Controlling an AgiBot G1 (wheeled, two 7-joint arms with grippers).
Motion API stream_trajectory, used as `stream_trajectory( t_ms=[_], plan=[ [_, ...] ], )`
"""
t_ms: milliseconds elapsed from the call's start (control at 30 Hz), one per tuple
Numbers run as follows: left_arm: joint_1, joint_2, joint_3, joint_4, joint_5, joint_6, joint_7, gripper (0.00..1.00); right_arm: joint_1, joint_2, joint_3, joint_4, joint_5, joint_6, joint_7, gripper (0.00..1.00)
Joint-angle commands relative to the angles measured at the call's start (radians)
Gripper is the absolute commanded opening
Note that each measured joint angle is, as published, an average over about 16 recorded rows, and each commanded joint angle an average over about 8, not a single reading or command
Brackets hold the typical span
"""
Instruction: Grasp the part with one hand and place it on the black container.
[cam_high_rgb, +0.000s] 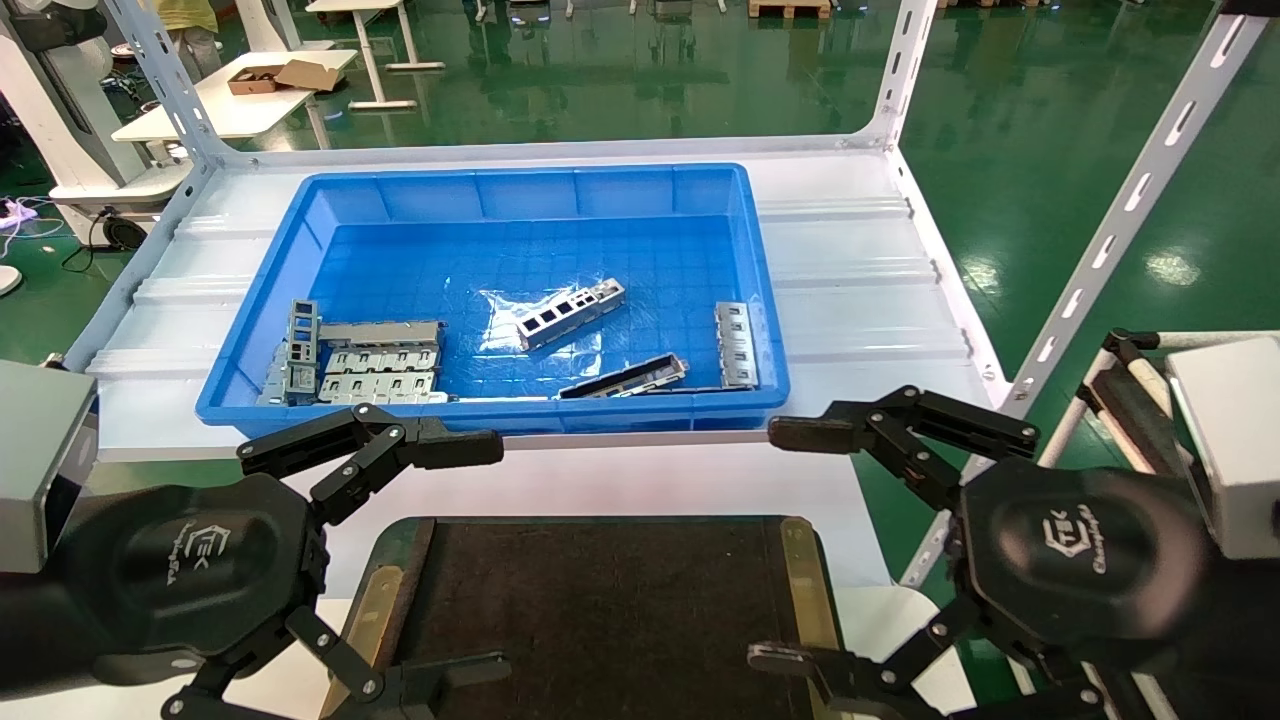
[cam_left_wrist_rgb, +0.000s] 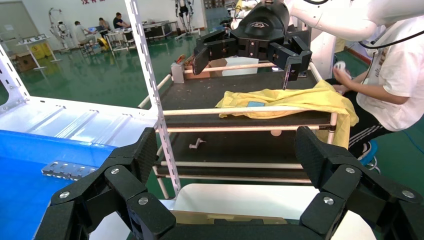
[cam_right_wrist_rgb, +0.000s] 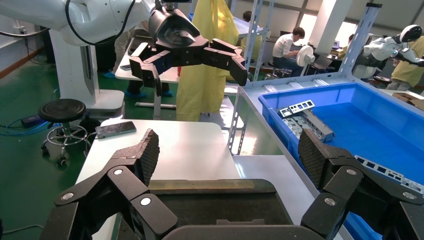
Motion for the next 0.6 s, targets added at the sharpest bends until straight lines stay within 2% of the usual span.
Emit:
stream_trajectory(
  t_ms=[33, 600],
  plan=[
    [0.0, 0.0, 0.0, 0.0, 0.0, 0.0, 0.0, 1.0, 0.0, 0.0, 0.0, 0.0, 0.0, 0.0, 0.0, 1.0],
    [0.0, 0.0, 0.0, -0.001, 0.0, 0.0, 0.0, 1.0, 0.0, 0.0, 0.0, 0.0, 0.0, 0.0, 0.0, 1.0]
  ],
)
